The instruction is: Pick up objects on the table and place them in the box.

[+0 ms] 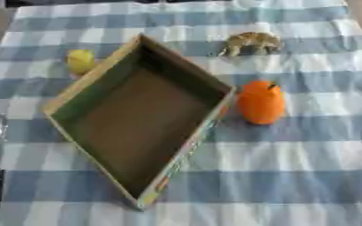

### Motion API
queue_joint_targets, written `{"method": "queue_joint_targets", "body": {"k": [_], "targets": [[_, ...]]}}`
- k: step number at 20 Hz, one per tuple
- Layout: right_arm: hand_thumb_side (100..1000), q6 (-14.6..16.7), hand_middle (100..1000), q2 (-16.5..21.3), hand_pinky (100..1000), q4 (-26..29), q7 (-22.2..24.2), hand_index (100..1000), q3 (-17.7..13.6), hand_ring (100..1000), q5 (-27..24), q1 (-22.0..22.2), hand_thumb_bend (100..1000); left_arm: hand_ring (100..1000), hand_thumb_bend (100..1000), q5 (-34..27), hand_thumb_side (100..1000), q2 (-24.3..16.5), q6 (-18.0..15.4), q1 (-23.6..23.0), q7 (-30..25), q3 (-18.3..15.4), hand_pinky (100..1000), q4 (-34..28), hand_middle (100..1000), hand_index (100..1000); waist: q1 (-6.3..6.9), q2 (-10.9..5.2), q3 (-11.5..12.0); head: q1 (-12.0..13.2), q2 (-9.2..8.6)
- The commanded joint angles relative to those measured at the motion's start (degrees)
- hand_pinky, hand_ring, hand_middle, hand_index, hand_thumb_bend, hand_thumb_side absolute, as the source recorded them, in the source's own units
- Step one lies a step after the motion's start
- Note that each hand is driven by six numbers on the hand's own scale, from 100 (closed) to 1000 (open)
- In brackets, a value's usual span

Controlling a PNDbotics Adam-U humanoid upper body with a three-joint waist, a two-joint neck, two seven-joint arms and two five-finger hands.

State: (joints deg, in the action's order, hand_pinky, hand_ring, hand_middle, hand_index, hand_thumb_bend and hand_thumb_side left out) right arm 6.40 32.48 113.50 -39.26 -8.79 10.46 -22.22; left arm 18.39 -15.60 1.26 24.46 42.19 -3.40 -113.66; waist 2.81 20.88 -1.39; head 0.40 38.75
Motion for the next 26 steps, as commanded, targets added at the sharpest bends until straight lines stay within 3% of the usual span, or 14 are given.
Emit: {"method": "queue_joint_targets", "body": {"k": [1,14,17,26], "targets": [[690,0.0,662,1.3,633,1.1,0.1,796,-0.4,699,0.0,-0.6,100,771,100,-0.1,813,-0.9,-0.1,0.8,0.0,-0.5,497,-0.9,731,786,-0.14,-1.23,-0.1,-0.1,-0.12],[667,0.2,674,5.1,646,1.1,2.7,795,1.1,710,0.9,-2.3,100,773,100,-0.1,812,-1.5,-0.3,0.8,-0.6,-0.2,497,-0.9,733,787,-0.57,-1.32,0.2,-0.7,-0.36],[671,-1.5,688,8.4,661,1.1,7.4,795,2.6,723,3.7,-3.2,100,773,100,-0.1,812,-1.6,-0.2,0.8,-0.7,0.0,497,-0.9,733,787,-0.69,-1.45,0.4,-0.9,-0.13],[784,-7.8,765,22.6,738,1.1,27.6,808,9.5,783,11.6,-6.3,100,774,100,-0.2,811,-2.0,-0.1,0.6,-1.2,0.4,497,-0.9,733,789,-1.36,-1.98,0.8,-1.5,0.31]]}}
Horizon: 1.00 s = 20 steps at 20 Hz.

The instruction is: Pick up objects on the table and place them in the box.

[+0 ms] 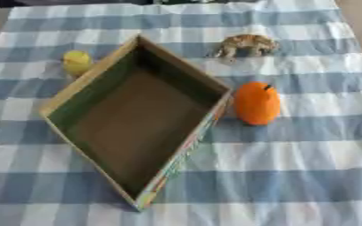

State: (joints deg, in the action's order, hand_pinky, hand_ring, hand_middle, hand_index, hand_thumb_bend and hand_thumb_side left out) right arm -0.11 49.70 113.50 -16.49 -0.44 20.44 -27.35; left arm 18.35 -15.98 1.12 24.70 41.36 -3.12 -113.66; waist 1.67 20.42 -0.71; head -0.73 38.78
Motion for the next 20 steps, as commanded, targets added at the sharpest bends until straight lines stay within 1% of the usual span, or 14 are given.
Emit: {"method": "queue_joint_targets", "body": {"k": [1,3,5,6,10,13,15,20], "targets": [[790,-2.0,769,6.9,744,1.1,7.1,809,2.0,786,1.9,-1.6,100,774,100,-0.1,811,-1.7,0.0,0.3,-0.4,0.2,497,-0.9,733,789,-0.30,-1.58,0.2,-0.4,0.34],[800,-2.9,777,9.6,758,1.1,11.2,810,3.5,792,2.4,-2.6,100,774,100,-0.1,811,-1.8,0.0,0.3,-0.5,0.2,497,-0.9,733,789,-0.46,-1.69,0.3,-0.6,0.48],[845,-3.3,787,11.8,769,1.1,15.2,813,5.0,799,3.1,-3.5,100,774,100,-0.2,812,-1.8,0.0,0.3,-0.6,0.4,496,-0.9,733,789,-0.61,-1.74,0.4,-0.8,0.57],[875,-3.2,797,12.7,778,1.1,16.9,816,5.6,806,3.5,-4.0,100,774,100,-0.2,812,-1.8,0.0,0.3,-0.7,0.4,496,-0.9,733,789,-0.66,-1.76,0.5,-0.8,0.58],[887,-1.9,805,15.5,791,1.1,22.1,827,7.8,813,5.2,-5.1,100,775,100,-0.2,812,-1.9,0.0,0.3,-0.8,0.5,496,-0.9,733,789,-0.79,-1.77,0.7,-1.0,0.50],[886,-1.6,811,16.6,796,1.1,25.5,833,9.3,818,5.1,-5.8,100,775,100,-0.3,812,-1.9,0.0,0.3,-0.9,0.6,495,-0.9,733,788,-0.85,-1.76,0.8,-1.2,0.32],[882,-1.9,811,17.1,795,1.1,28.2,836,10.4,820,4.1,-6.2,100,775,100,-0.3,812,-1.9,0.1,0.3,-1.0,0.6,495,-0.9,733,788,-0.89,-1.76,0.9,-1.4,0.21],[869,-2.8,820,17.3,794,1.1,33.0,851,12.5,831,1.7,-7.7,100,775,100,-0.4,812,-1.8,0.1,0.3,-1.1,0.7,495,-0.9,732,788,-0.86,-1.69,1.2,-1.6,-0.12]]}}
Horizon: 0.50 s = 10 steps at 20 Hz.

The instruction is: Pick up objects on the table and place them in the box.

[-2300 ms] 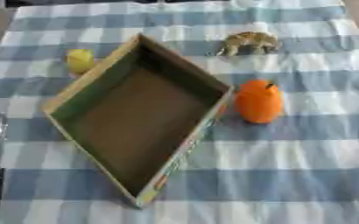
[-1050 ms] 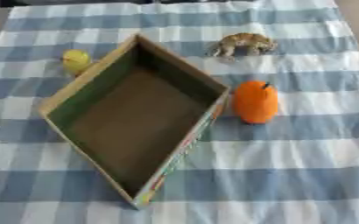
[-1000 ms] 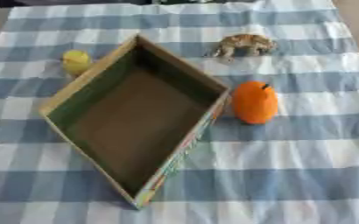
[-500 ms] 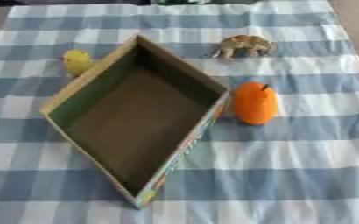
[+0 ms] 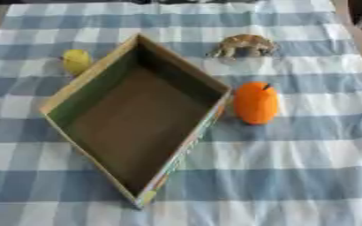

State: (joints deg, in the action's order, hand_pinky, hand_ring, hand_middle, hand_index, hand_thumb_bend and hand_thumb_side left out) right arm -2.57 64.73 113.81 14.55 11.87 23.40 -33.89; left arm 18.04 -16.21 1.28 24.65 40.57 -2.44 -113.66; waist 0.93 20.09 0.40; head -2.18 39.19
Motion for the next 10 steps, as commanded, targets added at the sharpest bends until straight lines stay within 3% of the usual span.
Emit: {"method": "queue_joint_targets", "body": {"k": [1,10], "targets": [[867,-0.5,822,2.2,794,0.8,2.8,854,0.6,833,-1.5,-1.4,100,775,100,-0.1,812,-1.6,0.0,0.4,-0.3,0.0,495,-0.9,732,788,-0.11,-1.34,0.1,-0.2,-0.59],[869,-2.8,824,1.2,798,0.8,8.0,880,4.2,854,-2.4,-3.1,100,776,100,-0.3,812,-1.4,0.0,0.5,-0.6,0.3,493,-0.9,732,788,0.01,-1.07,0.4,-0.5,-0.98]]}}
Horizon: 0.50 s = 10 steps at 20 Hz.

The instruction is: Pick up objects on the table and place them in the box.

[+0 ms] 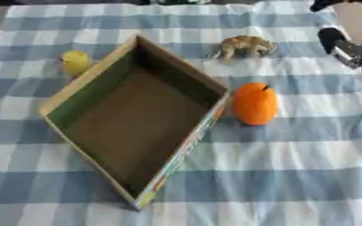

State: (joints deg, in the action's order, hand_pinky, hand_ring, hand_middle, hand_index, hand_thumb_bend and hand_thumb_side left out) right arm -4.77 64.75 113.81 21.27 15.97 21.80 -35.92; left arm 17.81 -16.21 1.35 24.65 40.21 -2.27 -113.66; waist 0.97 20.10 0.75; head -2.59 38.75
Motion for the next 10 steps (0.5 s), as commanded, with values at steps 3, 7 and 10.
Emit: {"method": "queue_joint_targets", "body": {"k": [3,7,10], "targets": [[864,-1.6,833,0.5,809,0.8,3.1,899,1.2,868,-1.7,-1.6,179,777,100,-0.2,812,-1.3,0.0,0.6,-0.3,0.2,492,-0.9,732,788,0.04,-0.94,0.1,-0.2,-0.65],[788,-3.8,855,-0.3,829,0.8,6.6,927,3.0,893,-3.0,-2.5,276,777,100,-0.3,811,-1.2,0.2,0.7,-0.4,0.3,491,-0.9,731,787,0.14,-0.79,0.3,-0.3,-0.84],[719,-5.7,867,-1.0,841,0.8,9.2,953,4.1,907,-2.9,-3.2,316,777,100,-0.3,811,-1.2,0.2,0.7,-0.5,0.3,491,-0.9,731,787,0.20,-0.69,0.4,-0.3,-0.99]]}}
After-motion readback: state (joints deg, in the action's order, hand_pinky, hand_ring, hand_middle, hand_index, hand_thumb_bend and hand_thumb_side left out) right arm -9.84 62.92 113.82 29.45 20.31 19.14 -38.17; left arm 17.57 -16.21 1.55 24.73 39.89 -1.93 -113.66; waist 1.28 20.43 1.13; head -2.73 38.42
